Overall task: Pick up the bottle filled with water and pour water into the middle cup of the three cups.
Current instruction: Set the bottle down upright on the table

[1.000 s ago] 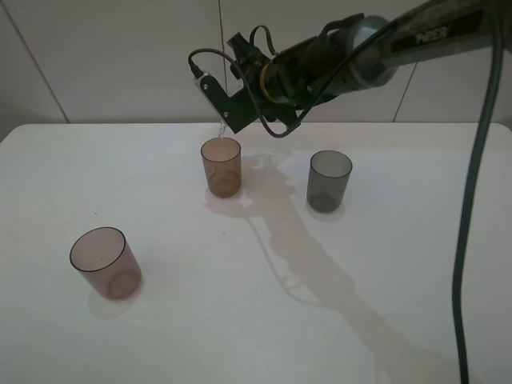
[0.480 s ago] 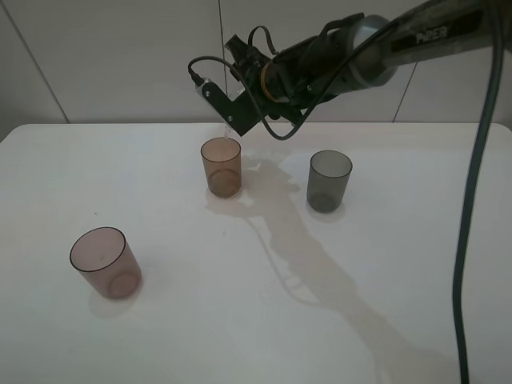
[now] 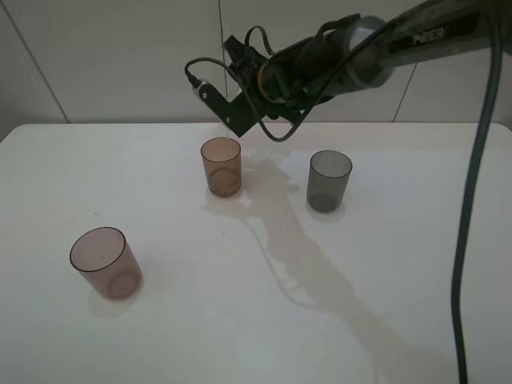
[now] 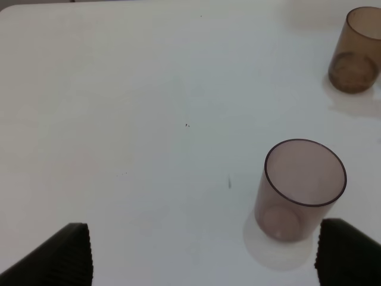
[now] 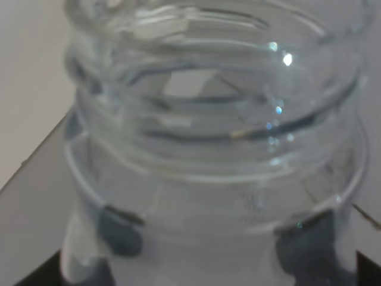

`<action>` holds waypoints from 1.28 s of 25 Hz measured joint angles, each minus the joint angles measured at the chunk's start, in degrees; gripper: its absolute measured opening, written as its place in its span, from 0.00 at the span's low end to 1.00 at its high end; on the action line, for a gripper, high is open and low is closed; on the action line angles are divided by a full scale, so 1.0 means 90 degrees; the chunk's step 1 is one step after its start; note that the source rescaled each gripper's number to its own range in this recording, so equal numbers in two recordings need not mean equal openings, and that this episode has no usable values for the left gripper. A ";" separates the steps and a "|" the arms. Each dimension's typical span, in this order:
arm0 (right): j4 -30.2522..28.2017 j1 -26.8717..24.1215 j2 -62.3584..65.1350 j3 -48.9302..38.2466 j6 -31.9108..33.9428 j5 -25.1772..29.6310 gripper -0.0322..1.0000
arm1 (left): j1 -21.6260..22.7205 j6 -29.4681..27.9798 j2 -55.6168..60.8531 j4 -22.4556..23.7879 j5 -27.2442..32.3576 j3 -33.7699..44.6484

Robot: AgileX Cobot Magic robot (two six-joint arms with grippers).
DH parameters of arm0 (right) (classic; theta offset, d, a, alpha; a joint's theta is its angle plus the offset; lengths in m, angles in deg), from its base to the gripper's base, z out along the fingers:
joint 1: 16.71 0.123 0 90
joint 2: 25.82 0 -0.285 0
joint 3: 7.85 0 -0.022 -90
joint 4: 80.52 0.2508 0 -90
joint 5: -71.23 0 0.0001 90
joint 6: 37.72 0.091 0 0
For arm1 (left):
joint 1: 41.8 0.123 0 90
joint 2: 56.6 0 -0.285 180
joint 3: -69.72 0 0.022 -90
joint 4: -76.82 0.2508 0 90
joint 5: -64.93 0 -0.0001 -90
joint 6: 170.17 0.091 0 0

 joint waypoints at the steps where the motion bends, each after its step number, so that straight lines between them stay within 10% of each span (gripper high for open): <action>1: 0.0000 0.0040 0.0000 0.0000 0.0000 0.0014 0.07 | 0.0000 0.0000 0.0000 0.0000 0.0000 0.0000; 32: 0.0000 0.0125 0.0000 0.0013 -0.1023 0.0290 0.07 | 0.0000 0.0000 0.0000 0.0000 0.0000 0.0000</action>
